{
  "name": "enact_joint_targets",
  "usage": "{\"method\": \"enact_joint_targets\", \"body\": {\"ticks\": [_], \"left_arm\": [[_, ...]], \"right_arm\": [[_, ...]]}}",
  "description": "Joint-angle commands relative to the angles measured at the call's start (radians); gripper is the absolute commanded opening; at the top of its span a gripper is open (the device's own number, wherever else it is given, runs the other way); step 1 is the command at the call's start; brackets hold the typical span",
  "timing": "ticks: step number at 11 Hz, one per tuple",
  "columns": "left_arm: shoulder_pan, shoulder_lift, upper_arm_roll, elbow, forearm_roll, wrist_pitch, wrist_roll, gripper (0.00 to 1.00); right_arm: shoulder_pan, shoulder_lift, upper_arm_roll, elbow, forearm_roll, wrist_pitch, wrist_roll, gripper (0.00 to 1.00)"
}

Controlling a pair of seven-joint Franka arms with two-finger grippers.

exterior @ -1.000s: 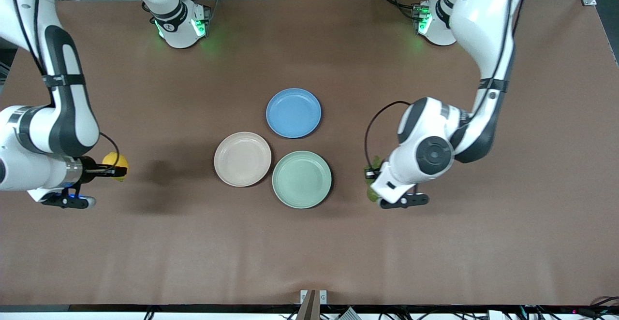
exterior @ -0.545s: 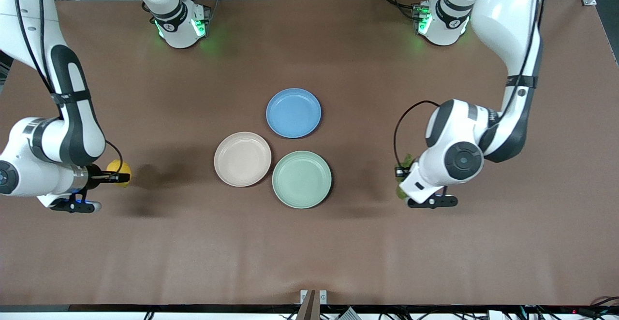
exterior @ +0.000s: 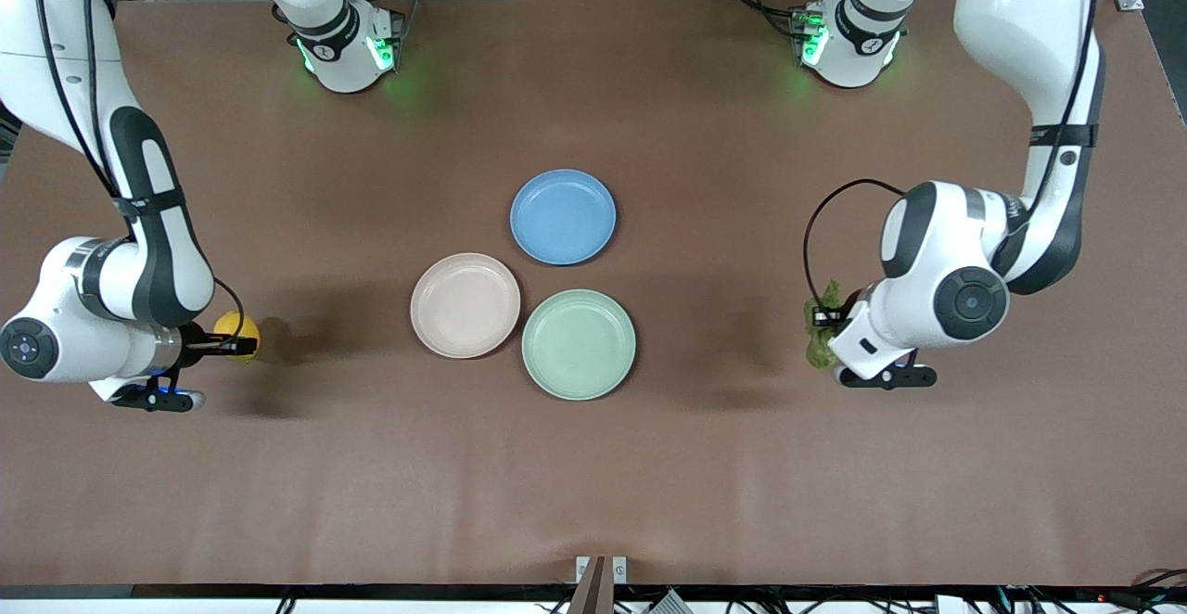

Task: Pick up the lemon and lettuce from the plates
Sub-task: 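Lift the lettuce with the left gripper while the right gripper carries the lemon away, then lower and release the lemon and lettuce onto the bare table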

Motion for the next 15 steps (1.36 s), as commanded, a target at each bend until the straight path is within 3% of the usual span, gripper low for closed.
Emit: {"method": "enact_joint_targets", "body": {"ticks": [1, 3, 6, 9, 10, 11, 15], "left_arm": [[0.026, -0.05, -0.005, -0.075, 0.032, 0.0, 0.037, 0.0], [0.04, -0.042, -0.005, -0.075, 0.052, 0.0, 0.054, 0.0], [0.065, -0.01, -0.005, -0.071, 0.069, 0.014, 0.06, 0.0], [0.066, 0.026, -0.005, -0.068, 0.086, 0.054, 0.06, 0.0], [0.066, 0.029, -0.005, -0.063, 0.085, 0.059, 0.061, 0.55], [0.069, 0.027, -0.005, -0.061, 0.086, 0.059, 0.061, 1.0], [0.072, 0.021, -0.005, -0.06, 0.088, 0.059, 0.061, 1.0]], "right_arm": [[-0.015, 0.006, 0.014, -0.002, 0.001, 0.006, 0.006, 0.83], [-0.013, 0.006, 0.014, -0.007, -0.001, 0.0, 0.006, 1.0], [-0.004, -0.011, 0.014, -0.007, 0.004, -0.049, 0.03, 1.0], [-0.006, -0.098, 0.015, -0.01, 0.004, -0.168, 0.042, 1.0], [-0.009, -0.142, 0.015, -0.033, 0.004, -0.195, 0.039, 1.0], [-0.01, -0.211, 0.015, -0.089, 0.004, -0.192, 0.038, 1.0], [-0.009, -0.463, 0.018, -0.246, 0.004, -0.219, 0.036, 1.0]]}}
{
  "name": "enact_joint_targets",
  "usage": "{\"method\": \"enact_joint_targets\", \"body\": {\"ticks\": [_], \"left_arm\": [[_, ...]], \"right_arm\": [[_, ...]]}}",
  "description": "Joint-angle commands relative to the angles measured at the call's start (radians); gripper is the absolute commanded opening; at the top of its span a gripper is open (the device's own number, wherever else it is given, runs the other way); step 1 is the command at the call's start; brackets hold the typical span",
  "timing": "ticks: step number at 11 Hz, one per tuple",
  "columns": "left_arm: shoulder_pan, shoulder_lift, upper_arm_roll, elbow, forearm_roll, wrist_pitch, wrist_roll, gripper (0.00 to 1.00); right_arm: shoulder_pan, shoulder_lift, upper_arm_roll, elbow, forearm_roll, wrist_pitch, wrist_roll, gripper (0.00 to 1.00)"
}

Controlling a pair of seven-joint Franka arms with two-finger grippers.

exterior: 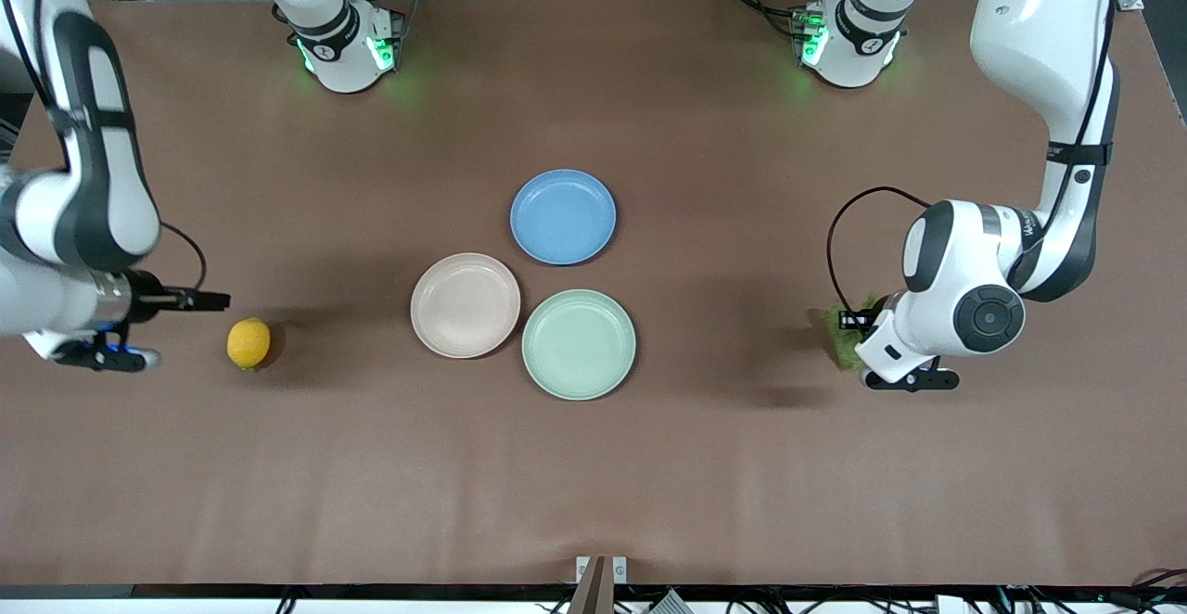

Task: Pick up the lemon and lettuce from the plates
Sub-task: 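Lower and release the lemon and lettuce onto the bare table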

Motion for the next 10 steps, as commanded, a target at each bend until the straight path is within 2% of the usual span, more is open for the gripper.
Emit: {"method": "enact_joint_targets", "body": {"ticks": [1, 3, 5, 7, 10], "left_arm": [[0.007, -0.01, -0.005, 0.001, 0.026, 0.002, 0.016, 1.0], [0.005, -0.013, -0.002, 0.003, 0.026, 0.0, 0.011, 1.0], [0.003, -0.029, 0.0, 0.003, 0.027, 0.0, 0.011, 1.0], [0.003, -0.048, 0.0, 0.004, 0.029, 0.0, 0.01, 1.0], [-0.001, -0.082, -0.006, 0.01, 0.076, 0.0, 0.011, 1.0]], "right_arm": [[-0.008, -0.221, 0.016, -0.137, 0.003, -0.048, 0.015, 1.0], [-0.005, -0.316, 0.019, -0.137, 0.003, -0.102, 0.017, 1.0], [-0.004, -0.388, 0.051, -0.114, 0.003, -0.144, 0.02, 1.0], [-0.004, -0.425, 0.074, -0.065, 0.003, -0.196, 0.022, 1.0], [0.006, -0.465, 0.074, -0.053, 0.003, -0.205, 0.022, 1.0]]}}
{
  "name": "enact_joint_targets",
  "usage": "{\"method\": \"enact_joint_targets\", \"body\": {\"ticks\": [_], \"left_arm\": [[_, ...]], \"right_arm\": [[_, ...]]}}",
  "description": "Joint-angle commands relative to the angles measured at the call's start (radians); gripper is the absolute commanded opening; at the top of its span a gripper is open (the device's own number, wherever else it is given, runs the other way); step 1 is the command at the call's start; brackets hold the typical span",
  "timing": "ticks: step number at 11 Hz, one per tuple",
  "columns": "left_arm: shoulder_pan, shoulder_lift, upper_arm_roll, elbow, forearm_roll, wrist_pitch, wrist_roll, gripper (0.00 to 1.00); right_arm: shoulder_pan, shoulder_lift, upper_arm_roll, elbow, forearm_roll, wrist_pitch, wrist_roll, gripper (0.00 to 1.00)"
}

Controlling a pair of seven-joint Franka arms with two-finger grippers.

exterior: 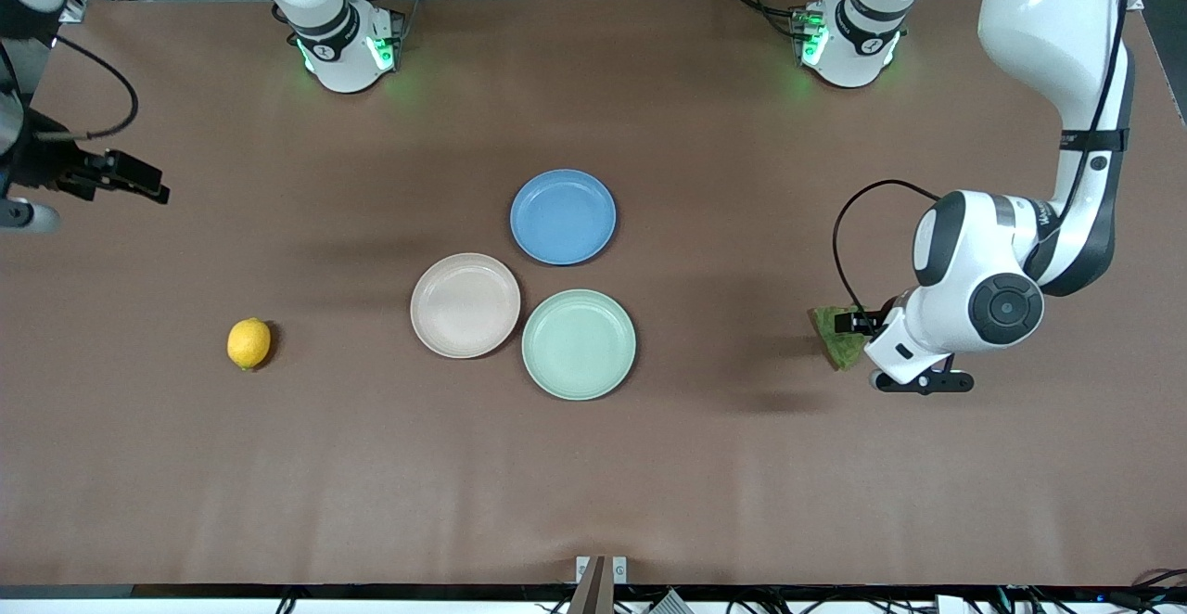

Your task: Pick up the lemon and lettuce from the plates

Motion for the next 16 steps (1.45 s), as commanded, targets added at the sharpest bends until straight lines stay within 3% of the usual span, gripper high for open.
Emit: {"method": "enact_joint_targets", "body": {"ticks": [1, 5, 10, 16], "left_arm": [[0.006, -0.063, -0.007, -0.007, 0.043, -0.001, 0.014, 1.0], [0.007, -0.17, -0.01, -0.009, 0.012, -0.034, 0.014, 1.0], [0.006, -0.29, -0.004, -0.001, -0.019, -0.155, 0.016, 1.0], [0.075, -0.38, -0.026, 0.083, -0.019, -0.343, 0.12, 1.0]], "right_arm": [[0.018, -0.024, -0.004, 0.029, 0.003, -0.014, 0.011, 1.0], [0.047, -0.017, -0.009, 0.152, 0.003, -0.005, 0.009, 1.0], [0.037, -0.003, -0.007, 0.163, 0.006, -0.028, 0.005, 1.0], [0.044, 0.013, -0.007, 0.164, -0.005, -0.028, -0.004, 1.0]]}}
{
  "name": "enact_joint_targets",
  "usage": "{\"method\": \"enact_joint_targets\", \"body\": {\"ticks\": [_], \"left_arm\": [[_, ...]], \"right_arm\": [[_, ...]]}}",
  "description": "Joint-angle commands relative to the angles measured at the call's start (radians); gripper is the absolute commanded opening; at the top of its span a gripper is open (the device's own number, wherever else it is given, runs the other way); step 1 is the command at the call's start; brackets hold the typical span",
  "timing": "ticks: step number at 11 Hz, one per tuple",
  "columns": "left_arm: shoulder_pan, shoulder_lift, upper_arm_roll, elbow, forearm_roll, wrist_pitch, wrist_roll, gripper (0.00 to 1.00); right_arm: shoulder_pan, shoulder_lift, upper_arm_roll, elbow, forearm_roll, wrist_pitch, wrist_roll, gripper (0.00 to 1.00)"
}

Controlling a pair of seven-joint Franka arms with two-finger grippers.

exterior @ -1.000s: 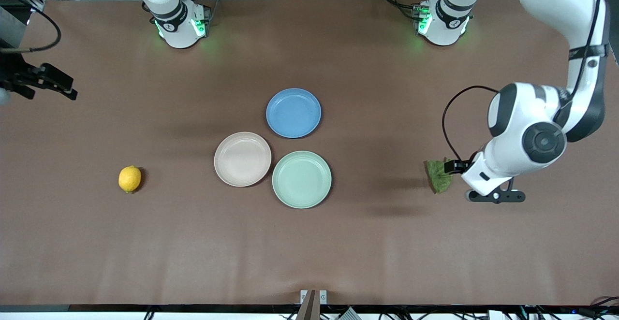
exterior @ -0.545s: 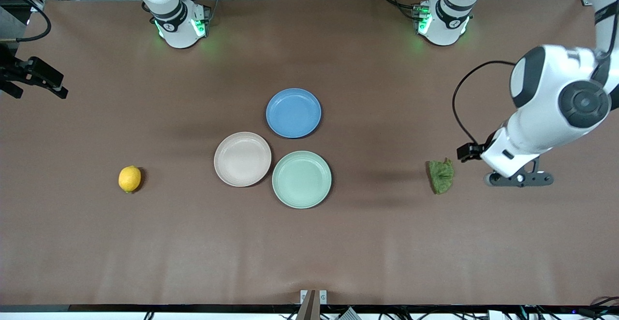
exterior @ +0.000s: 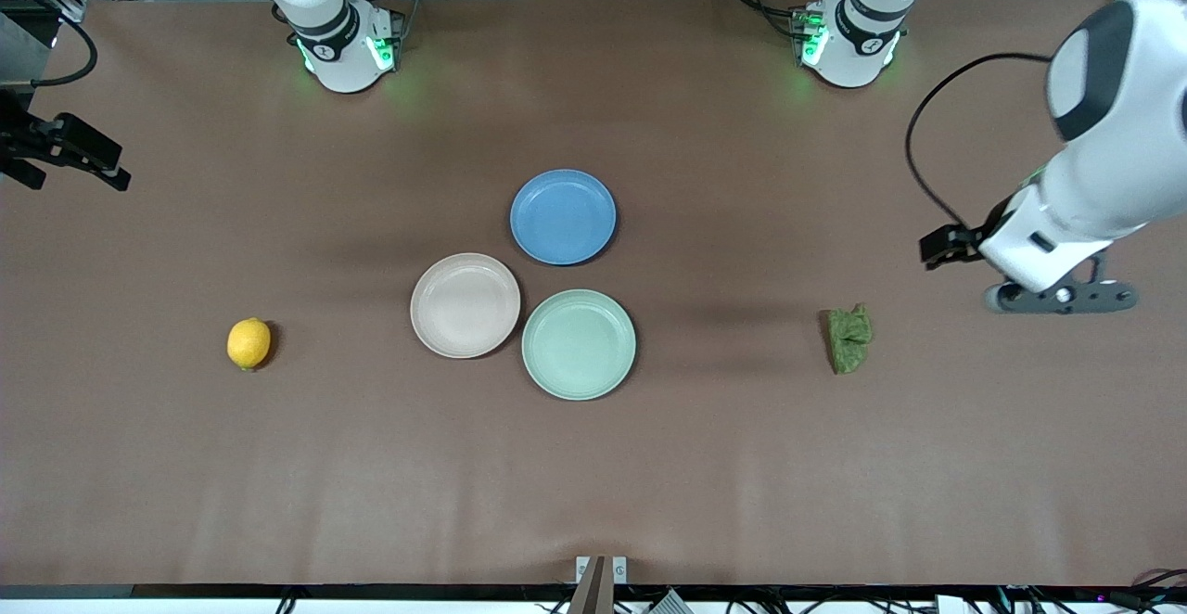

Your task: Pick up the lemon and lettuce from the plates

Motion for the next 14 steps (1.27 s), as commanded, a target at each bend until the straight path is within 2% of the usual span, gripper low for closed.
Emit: {"method": "enact_joint_targets", "body": {"ticks": [1, 7, 14], "left_arm": [[0.034, -0.056, -0.015, 0.019, -0.022, -0.063, 0.063, 1.0], [0.04, -0.093, -0.012, 0.08, -0.079, -0.127, 0.049, 1.0], [0.042, -0.112, -0.006, 0.068, -0.081, -0.133, 0.045, 1.0]], "right_arm": [[0.009, 0.018, 0.003, 0.026, -0.005, -0.017, -0.001, 1.0], [0.021, 0.018, 0.006, 0.022, -0.01, -0.017, -0.003, 1.0], [0.015, 0.018, 0.001, 0.018, -0.014, -0.019, 0.002, 1.0]]}}
